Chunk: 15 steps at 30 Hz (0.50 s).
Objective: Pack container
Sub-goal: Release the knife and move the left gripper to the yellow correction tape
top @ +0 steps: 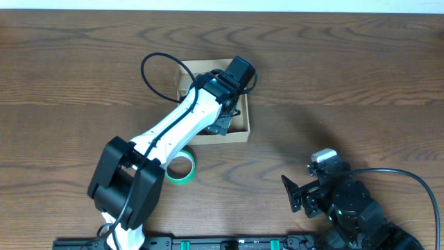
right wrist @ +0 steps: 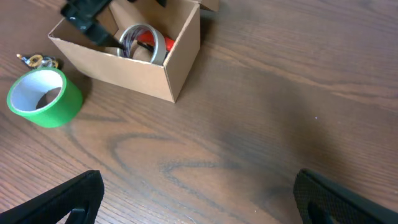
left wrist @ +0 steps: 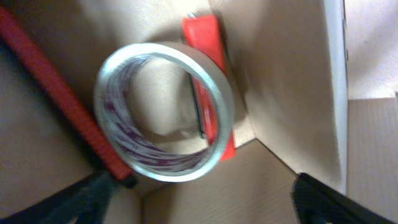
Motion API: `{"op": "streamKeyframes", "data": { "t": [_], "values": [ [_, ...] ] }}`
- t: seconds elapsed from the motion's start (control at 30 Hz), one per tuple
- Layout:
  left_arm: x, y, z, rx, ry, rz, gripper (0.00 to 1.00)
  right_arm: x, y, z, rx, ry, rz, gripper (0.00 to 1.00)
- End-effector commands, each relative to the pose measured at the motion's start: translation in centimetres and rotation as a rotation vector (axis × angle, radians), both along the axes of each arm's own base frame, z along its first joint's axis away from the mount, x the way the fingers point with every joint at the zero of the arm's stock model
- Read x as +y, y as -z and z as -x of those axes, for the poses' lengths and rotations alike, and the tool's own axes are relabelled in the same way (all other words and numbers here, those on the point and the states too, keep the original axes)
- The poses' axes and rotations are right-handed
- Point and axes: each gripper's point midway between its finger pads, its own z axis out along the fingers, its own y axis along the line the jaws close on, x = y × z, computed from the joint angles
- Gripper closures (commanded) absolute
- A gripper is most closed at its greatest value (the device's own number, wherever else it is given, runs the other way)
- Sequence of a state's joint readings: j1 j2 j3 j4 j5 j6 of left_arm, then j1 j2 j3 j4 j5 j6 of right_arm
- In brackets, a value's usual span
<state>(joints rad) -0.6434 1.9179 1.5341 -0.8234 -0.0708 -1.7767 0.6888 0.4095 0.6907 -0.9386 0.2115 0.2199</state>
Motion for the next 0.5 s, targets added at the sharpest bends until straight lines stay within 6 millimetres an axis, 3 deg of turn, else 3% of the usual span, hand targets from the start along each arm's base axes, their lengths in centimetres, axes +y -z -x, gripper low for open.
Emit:
{"op": "streamKeyframes", "data": {
  "t": [0.0,0.27,0.37,0.47],
  "values": [
    [1.9,-5.4,0.0,-0.107,-0.027,-0.015,0.04,-0.1,-0.1,0.0,-0.004,0.008,-0.007,0.01],
    [11.4,-11.1,5.6,-0.076,-0.116,-0.199,0.05,-0.1,-0.1,0.0,-0.004,0.008,-0.007,0.01],
    [14.5,-11.8,7.4,-0.051,-0.178,-0.223,0.05,-0.1,-0.1,0.0,-0.004,0.008,-0.007,0.01],
    [16.9,-11.1,9.0,-0.024,-0.24,-0.227,0.05,-0.1,-0.1,0.0,-0.004,0.008,-0.007,0.01]
  ]
}}
